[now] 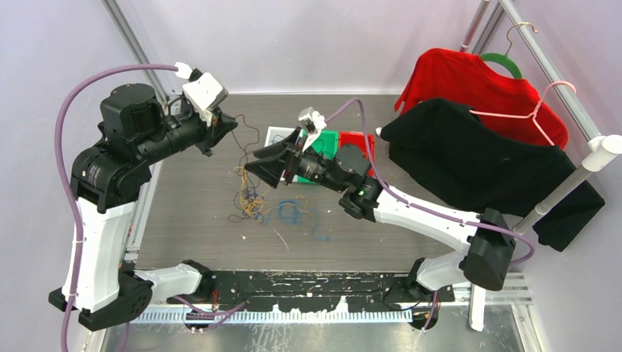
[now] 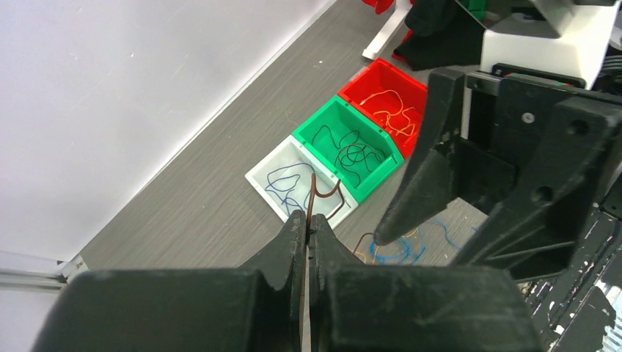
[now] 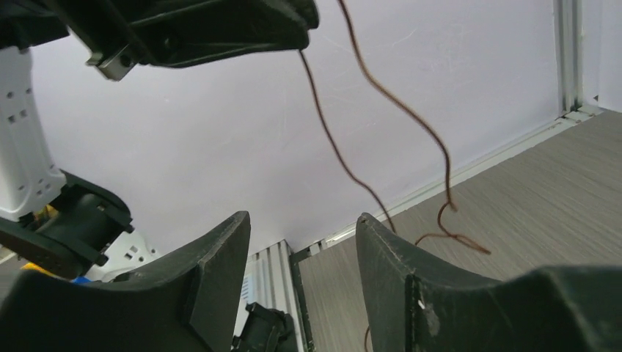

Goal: Untangle the cables
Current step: Untie the cable.

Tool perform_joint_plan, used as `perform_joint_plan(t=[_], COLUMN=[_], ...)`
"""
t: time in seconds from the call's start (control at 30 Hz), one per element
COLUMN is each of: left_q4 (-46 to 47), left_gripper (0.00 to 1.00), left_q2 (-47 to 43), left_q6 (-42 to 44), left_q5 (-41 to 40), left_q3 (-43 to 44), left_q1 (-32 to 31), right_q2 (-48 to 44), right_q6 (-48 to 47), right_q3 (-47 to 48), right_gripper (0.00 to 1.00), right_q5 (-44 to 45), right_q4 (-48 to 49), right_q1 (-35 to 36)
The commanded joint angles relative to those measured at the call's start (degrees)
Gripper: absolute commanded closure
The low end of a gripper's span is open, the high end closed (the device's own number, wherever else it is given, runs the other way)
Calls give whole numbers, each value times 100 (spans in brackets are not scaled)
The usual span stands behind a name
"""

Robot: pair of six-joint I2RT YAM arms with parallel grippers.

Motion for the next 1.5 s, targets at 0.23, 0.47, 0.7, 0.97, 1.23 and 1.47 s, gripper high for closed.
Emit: perform_joint_plan(t=[0.23, 0.47, 0.7, 0.97, 1.23, 1.47], left_q4=[-131, -113, -123, -75, 127, 950], left_gripper=[100, 100, 100, 100, 100, 100], left_q2=[34, 63, 167, 437, 727, 729], left_q6=[-105, -105, -162, -301, -337, -172], left_q5=[441, 458, 490, 353, -78, -867], left_q3=[488, 467, 667, 1208, 1791, 1972], left_q1=[7, 7, 7, 7, 7, 7], right_q2=[470, 850, 1364, 2209, 2601, 2757], right_q6=[-339, -45, 267, 681, 897, 853], right_q3=[840, 1041, 1298, 1079, 245, -581], right_gripper=[43, 50, 68, 78, 82, 82], right_q5=[208, -339, -383, -243, 302, 693], right_q4=[362, 605, 791, 1415, 2145, 2416], right_q1=[3, 27, 159, 507, 543, 608])
